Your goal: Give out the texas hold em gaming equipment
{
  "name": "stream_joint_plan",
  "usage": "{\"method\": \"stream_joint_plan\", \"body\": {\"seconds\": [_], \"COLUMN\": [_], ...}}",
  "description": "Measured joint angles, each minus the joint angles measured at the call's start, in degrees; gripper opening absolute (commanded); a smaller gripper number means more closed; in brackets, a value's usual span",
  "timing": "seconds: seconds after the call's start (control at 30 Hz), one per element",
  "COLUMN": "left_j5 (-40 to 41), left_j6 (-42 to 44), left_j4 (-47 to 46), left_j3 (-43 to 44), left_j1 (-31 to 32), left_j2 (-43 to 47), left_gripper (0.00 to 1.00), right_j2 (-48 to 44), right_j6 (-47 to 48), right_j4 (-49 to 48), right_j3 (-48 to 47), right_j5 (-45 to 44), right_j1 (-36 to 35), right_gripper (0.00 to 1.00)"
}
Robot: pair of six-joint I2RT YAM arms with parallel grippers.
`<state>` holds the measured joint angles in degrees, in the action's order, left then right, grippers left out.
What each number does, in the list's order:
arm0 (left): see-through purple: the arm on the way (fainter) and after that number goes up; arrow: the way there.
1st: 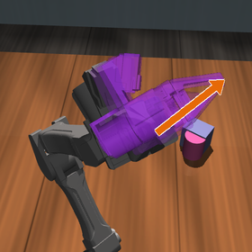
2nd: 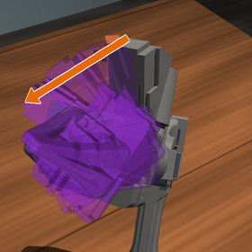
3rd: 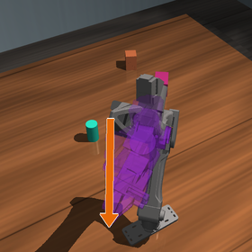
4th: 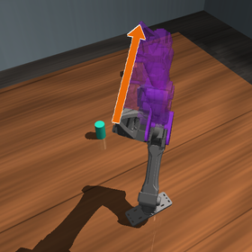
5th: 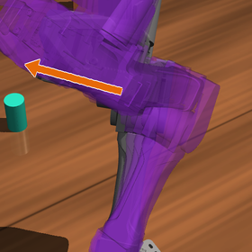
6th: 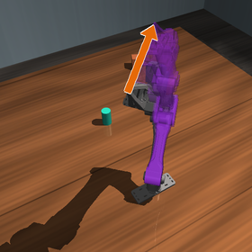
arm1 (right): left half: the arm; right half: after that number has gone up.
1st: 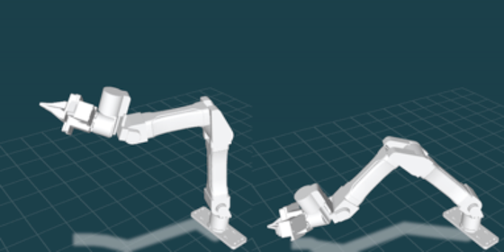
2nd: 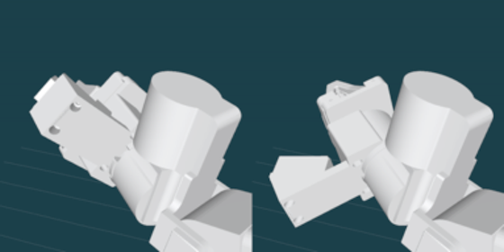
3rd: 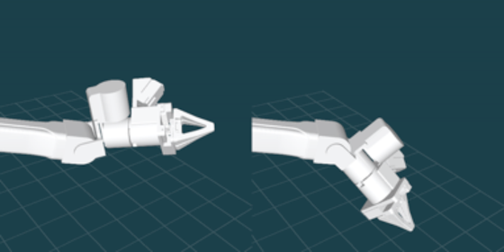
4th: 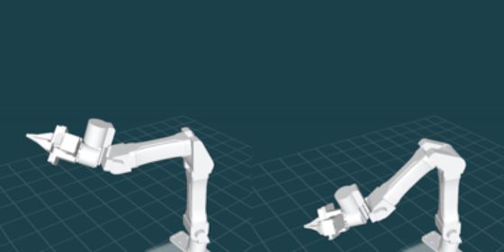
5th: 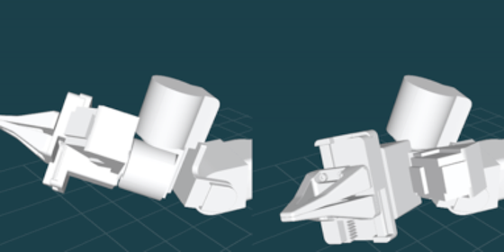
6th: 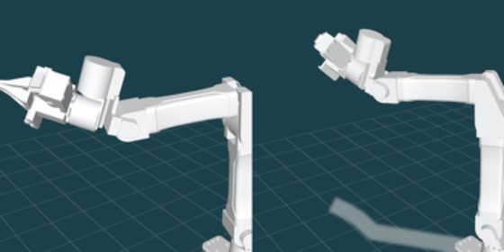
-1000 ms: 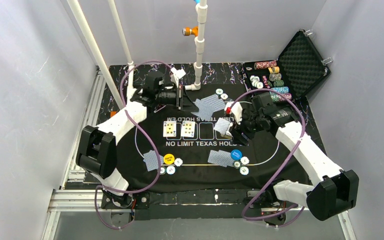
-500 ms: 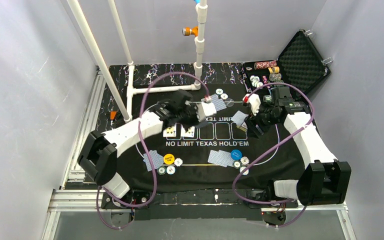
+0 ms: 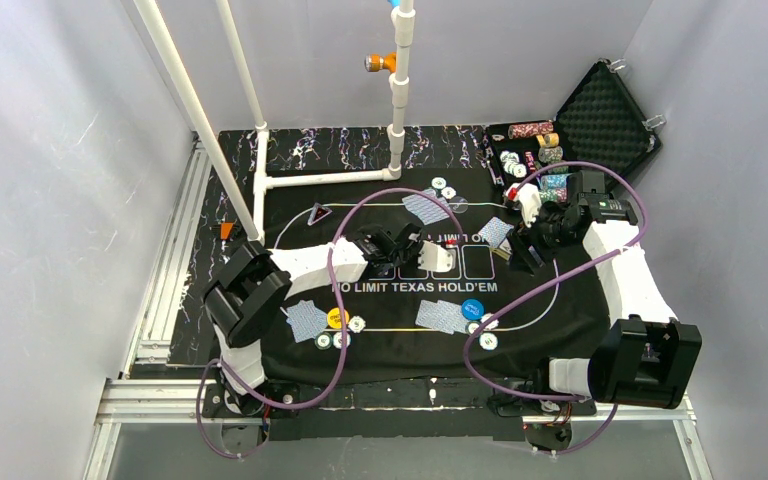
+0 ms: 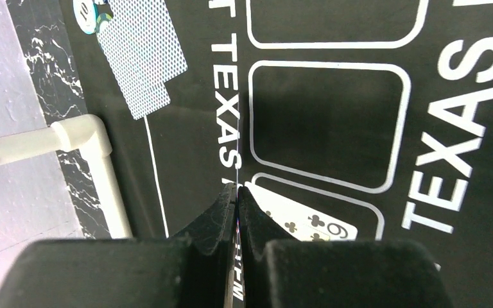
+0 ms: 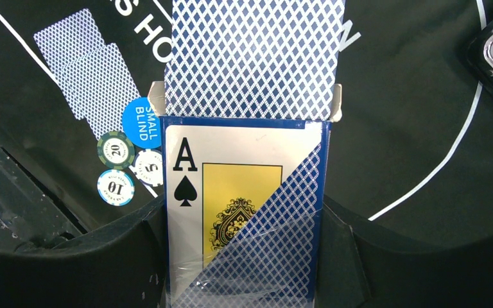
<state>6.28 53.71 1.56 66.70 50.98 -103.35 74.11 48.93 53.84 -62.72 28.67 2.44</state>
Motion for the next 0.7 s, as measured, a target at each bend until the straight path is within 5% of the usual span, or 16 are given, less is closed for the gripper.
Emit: {"method": "stream_joint_plan", "body": {"seconds": [0.47, 0.7], "left_j5": [0.94, -2.75], "left_j6": [1.46, -2.14], "left_j4": [0.00, 7.98], "left_j3": [-1.20, 0.59], "left_j1": [2.75, 3.15], "left_j2": [-3.37, -3.52], "left_gripper": [0.17, 0.49], "right_j2": [0.00, 0.00], "right_j6": [0.61, 0.66], "right_j4": [0.09, 0.11], "right_j3": [0.04, 0.59], "right_j5": [1.95, 1.97], "right_j1": [0.07, 0.07], "right_gripper": [0.01, 0.01]}}
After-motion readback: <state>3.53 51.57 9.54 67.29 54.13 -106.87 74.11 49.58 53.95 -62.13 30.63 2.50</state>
